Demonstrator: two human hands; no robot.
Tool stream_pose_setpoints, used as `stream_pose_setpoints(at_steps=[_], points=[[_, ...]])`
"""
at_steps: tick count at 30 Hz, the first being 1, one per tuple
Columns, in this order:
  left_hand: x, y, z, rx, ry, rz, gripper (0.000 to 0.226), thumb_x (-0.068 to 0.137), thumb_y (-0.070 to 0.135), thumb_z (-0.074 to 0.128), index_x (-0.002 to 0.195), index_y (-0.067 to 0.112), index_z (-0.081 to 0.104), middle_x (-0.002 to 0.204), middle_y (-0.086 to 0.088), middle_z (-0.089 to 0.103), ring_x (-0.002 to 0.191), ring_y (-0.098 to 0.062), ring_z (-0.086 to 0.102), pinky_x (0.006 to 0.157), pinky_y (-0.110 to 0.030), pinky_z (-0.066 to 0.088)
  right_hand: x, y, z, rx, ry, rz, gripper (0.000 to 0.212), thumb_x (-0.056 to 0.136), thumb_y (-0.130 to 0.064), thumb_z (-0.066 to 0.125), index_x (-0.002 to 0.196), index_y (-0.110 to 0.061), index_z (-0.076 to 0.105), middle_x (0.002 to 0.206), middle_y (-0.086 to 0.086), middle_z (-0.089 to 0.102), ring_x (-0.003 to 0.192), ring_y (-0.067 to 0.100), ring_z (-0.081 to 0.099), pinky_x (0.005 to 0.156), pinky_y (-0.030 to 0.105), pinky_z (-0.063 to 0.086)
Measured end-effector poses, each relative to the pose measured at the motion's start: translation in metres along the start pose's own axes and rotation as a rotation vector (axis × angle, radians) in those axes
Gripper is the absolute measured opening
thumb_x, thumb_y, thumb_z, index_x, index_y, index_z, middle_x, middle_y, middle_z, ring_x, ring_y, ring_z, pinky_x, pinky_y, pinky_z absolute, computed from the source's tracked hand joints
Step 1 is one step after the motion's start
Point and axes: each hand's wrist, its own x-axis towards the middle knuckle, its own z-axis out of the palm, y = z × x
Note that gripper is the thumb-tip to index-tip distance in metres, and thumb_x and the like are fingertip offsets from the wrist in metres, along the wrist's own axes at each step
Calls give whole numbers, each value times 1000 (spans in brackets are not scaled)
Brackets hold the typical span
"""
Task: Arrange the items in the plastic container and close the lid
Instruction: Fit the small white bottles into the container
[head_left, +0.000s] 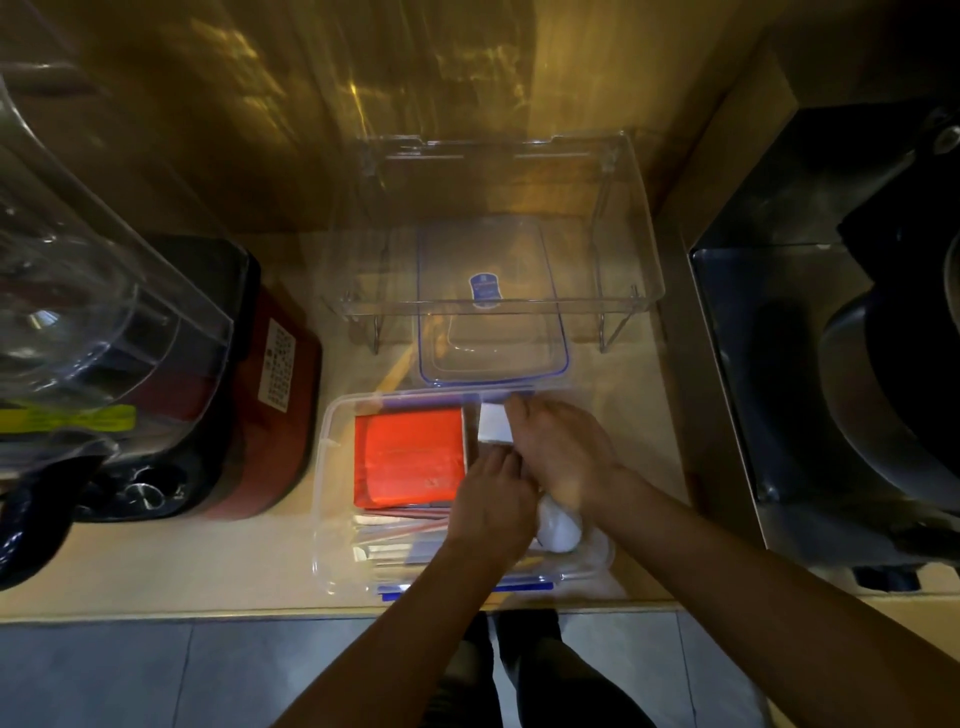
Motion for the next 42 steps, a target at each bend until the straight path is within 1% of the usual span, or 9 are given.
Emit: stream_pose_setpoints(at_steps=[5, 9, 14, 19, 25, 30, 34, 39, 42], points=[[-13, 0, -22, 57, 24, 2, 21, 40, 15, 83, 57, 14, 70, 55, -1, 70, 53, -18, 67, 50, -19, 52, 5, -4, 14, 37, -102, 8, 31, 91, 0, 40, 122, -1, 40, 120, 22, 55, 104, 34, 59, 81, 42, 49], [-18, -6, -27, 226, 130, -12, 19, 46, 22, 80, 63, 15, 73, 61, 1, 72, 67, -18, 70, 79, -33, 58, 5, -9, 19, 44, -98, 54, 30, 93, -4, 37, 122, -3, 42, 122, 21, 54, 106, 35, 58, 83, 42, 47], [-19, -20, -24, 273, 139, -52, 27, 55, 24, 81, 80, 18, 73, 80, -2, 75, 88, -23, 69, 95, -49, 50, -4, -6, 21, -44, -11, 110, 26, 90, -12, 40, 114, -7, 48, 110, 16, 64, 99, 32, 61, 90, 37, 40], [-17, -30, -7, 259, 17, -29, 47, 89, 20, 49, 135, 11, 40, 145, -13, 40, 140, -30, 27, 117, -51, 8, 1, -5, 22, 10, -29, 39, 26, 92, -13, 36, 116, -9, 45, 111, 14, 66, 102, 30, 61, 96, 38, 37], [-15, -39, -6, 262, 20, 44, 49, 90, 21, 46, 137, 11, 37, 146, -13, 39, 139, -27, 28, 117, -46, 10, -4, -3, 16, 34, 5, -21, 26, 91, -18, 40, 114, -9, 49, 115, 14, 62, 108, 30, 55, 94, 35, 30], [-14, -44, -2, 247, 1, 76, 57, 89, 28, 51, 141, 16, 31, 146, -11, 36, 137, -28, 32, 118, -46, 6, -23, 8, -3, 57, 15, -132, 19, 87, -20, 48, 98, -9, 59, 98, 12, 67, 92, 32, 60, 85, 37, 34], [-13, -45, -5, 248, -8, 99, 61, 91, 31, 49, 145, 21, 23, 144, -14, 38, 133, -31, 36, 117, -48, 7, -39, 9, 0, -147, -217, -218, 28, 85, -16, 53, 113, -14, 58, 115, 8, 64, 106, 26, 57, 94, 37, 34], [-12, -46, -9, 241, 45, 123, 57, 85, 37, 56, 135, 14, 44, 127, -8, 58, 119, -26, 54, 114, -46, 25, -43, -2, 12, -271, -216, -205, 30, 90, -7, 42, 117, -2, 54, 119, 18, 63, 112, 35, 54, 100, 45, 30], [-12, -47, -7, 244, 48, 111, 62, 90, 35, 51, 141, 6, 33, 137, -13, 50, 127, -28, 46, 116, -46, 19, -42, -3, 13, -298, -234, -213, 32, 90, -9, 46, 120, -4, 53, 122, 18, 61, 113, 35, 54, 101, 45, 33]])
